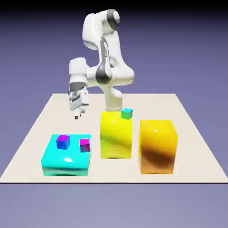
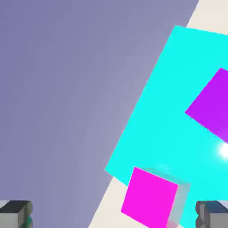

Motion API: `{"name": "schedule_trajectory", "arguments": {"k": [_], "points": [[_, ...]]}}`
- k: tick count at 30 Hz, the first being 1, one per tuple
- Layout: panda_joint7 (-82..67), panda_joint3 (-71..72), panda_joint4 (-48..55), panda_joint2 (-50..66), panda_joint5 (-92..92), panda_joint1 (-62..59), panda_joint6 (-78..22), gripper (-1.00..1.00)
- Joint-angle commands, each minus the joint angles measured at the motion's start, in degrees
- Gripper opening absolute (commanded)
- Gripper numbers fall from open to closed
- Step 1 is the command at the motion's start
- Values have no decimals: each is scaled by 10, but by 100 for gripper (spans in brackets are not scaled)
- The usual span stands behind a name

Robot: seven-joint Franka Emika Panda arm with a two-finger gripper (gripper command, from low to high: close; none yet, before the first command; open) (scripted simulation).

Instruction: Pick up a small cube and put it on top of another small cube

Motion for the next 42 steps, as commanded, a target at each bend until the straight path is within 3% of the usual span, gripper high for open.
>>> {"name": "schedule_trajectory", "arguments": {"k": [1, 22, 42], "points": [[17, -21, -3, 2, 1, 5, -1, 0], [382, -457, -55, 34, 29, 114, -28, 0], [351, -789, -15, -50, 50, 475, 127, 0]]}}
